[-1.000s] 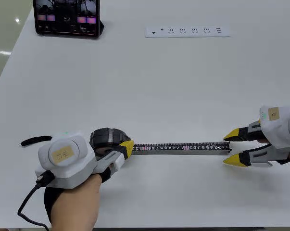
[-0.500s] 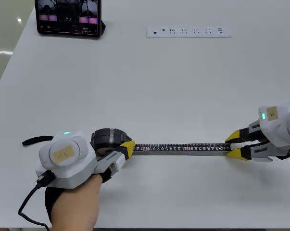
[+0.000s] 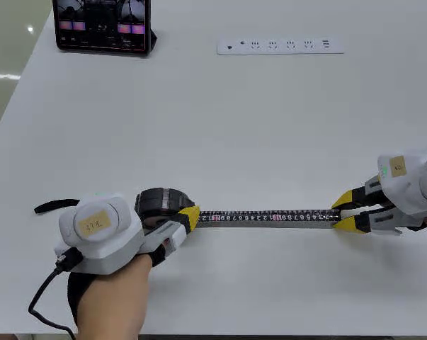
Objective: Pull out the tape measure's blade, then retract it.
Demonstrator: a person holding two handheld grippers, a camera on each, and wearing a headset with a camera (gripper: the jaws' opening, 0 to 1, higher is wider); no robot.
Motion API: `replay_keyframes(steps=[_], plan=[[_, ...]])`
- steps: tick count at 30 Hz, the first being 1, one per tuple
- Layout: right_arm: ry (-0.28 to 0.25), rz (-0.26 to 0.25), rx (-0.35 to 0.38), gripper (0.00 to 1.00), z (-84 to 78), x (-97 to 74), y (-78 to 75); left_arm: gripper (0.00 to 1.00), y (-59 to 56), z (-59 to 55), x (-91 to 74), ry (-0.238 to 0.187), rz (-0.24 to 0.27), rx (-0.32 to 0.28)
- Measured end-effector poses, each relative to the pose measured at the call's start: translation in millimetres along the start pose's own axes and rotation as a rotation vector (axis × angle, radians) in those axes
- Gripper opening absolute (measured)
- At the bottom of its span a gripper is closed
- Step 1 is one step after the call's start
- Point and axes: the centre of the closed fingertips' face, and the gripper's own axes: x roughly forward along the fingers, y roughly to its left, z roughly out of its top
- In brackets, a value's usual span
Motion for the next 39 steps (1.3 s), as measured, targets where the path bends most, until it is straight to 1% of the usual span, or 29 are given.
replay_keyframes(steps=[6,11,18,21,33,39], plan=[[0.011,-0.002,0.008,0.11,-0.1,0.0,0.2,0.59,0.0,0.1,-0.1,-0.002,0.004,0.001],[0.018,0.0,0.007,0.11,-0.3,0.1,0.0,0.59,0.6,-0.1,0.2,0.012,0.005,0.01],[0.029,0.002,0.005,0.1,-0.7,-0.2,-0.2,0.57,0.5,-0.5,0.0,0.013,0.003,0.02],[0.028,0.006,0.008,0.1,0.6,1.0,0.6,0.56,0.8,-0.9,0.1,0.02,0.005,0.026],[0.032,0.007,0.007,0.1,1.7,2.0,0.2,0.56,0.8,-1.3,0.8,0.021,-0.004,0.018],[0.014,0.012,0.006,0.1,13.2,6.1,1.1,0.56,0.7,-1.1,0.6,0.019,-0.011,0.012]])
